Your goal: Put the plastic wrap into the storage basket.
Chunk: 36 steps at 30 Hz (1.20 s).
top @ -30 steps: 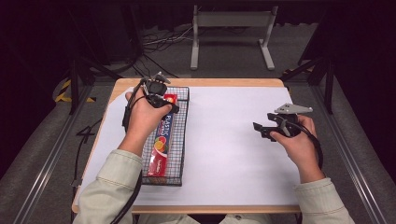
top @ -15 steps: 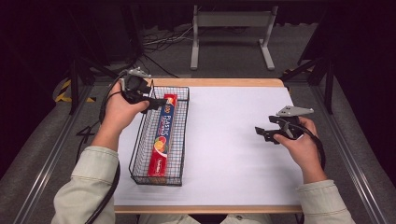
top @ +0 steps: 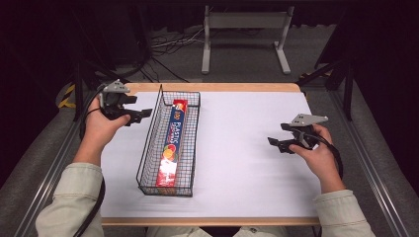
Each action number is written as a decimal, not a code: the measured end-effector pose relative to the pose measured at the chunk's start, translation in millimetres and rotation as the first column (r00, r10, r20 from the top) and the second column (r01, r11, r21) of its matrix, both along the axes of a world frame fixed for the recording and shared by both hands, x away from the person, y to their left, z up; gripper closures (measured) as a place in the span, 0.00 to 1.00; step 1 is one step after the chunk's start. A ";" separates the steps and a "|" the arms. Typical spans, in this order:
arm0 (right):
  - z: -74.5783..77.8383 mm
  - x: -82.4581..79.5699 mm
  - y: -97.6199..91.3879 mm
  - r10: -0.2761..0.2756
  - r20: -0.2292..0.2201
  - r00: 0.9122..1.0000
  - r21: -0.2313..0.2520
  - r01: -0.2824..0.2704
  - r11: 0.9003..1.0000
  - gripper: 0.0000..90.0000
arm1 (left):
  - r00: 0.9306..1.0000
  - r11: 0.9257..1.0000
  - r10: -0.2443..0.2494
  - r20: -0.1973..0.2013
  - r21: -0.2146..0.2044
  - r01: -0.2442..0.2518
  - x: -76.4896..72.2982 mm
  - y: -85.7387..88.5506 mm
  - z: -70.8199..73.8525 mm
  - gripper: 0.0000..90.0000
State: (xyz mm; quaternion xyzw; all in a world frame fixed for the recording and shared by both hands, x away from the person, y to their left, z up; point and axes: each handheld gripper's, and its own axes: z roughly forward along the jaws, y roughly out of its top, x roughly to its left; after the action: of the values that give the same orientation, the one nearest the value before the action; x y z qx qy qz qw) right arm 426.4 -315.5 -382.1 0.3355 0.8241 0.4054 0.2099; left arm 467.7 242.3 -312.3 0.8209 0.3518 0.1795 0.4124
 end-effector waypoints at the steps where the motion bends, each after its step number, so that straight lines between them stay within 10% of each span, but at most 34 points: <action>1: -1.1 0.7 -1.1 0.012 -0.004 1.000 0.013 -0.012 1.000 0.26 | 1.000 1.000 -0.001 0.005 -0.009 0.001 -2.5 4.0 -2.6 0.25; 20: -21.4 5.1 -10.6 0.040 -0.009 0.999 0.024 -0.039 0.999 0.23 | 0.997 0.990 0.072 0.014 -0.125 -0.070 -47.2 52.6 -82.0 0.23; 36: -34.8 5.0 -19.4 0.012 -0.014 1.000 0.040 -0.012 0.999 0.23 | 0.996 0.992 0.090 0.005 -0.084 -0.089 -62.3 51.0 -111.5 0.21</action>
State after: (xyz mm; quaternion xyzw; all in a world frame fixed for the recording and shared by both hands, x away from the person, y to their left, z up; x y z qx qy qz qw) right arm 431.5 -334.9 -417.0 0.3375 0.8193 0.4206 0.1948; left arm 405.5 293.2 -423.8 0.7855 0.3938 0.1865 0.4395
